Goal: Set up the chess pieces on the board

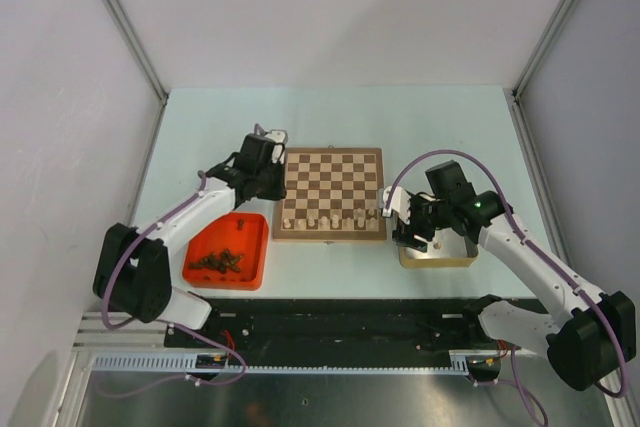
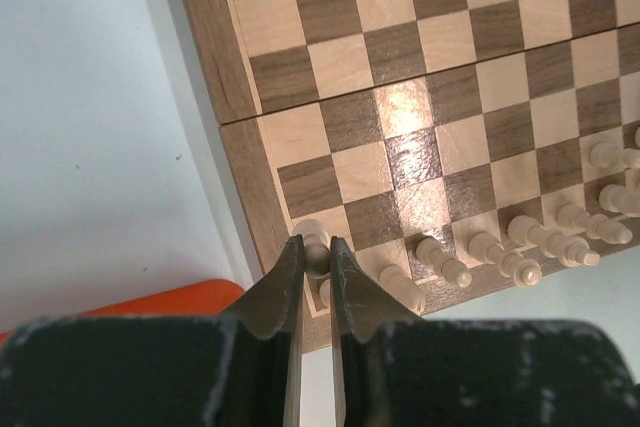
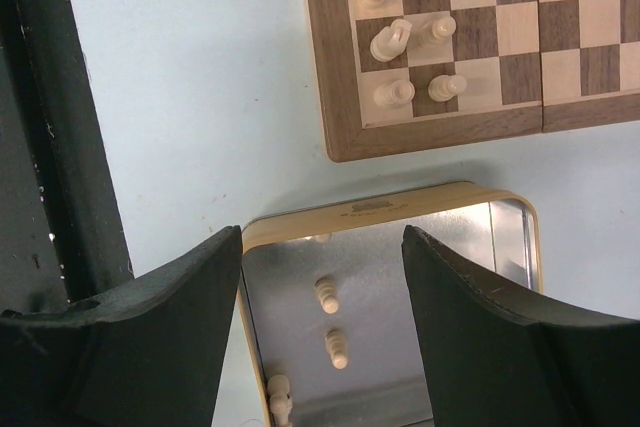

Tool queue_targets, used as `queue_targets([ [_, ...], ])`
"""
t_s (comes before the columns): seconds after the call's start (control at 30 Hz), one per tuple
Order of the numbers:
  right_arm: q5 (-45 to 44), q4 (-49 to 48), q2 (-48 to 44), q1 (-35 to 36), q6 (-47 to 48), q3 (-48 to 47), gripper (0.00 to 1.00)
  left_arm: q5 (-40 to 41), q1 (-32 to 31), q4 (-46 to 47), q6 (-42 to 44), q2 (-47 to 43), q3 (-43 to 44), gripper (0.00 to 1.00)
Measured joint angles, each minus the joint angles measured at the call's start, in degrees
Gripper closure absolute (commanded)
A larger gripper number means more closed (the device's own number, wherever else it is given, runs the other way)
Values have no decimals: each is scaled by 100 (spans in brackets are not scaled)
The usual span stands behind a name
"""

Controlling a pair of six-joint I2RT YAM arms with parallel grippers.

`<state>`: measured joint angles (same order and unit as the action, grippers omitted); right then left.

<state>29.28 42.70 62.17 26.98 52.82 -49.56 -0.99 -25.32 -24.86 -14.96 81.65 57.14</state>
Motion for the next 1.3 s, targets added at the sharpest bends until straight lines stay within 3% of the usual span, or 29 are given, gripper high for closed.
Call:
queue_targets([
  [0.77,-52,15,22,17,46,0,30,236,-402,2,-4,872,42,99],
  [1.3,-61,17,31,31,85,0,30,234,-409,2,-11,918,42,89],
])
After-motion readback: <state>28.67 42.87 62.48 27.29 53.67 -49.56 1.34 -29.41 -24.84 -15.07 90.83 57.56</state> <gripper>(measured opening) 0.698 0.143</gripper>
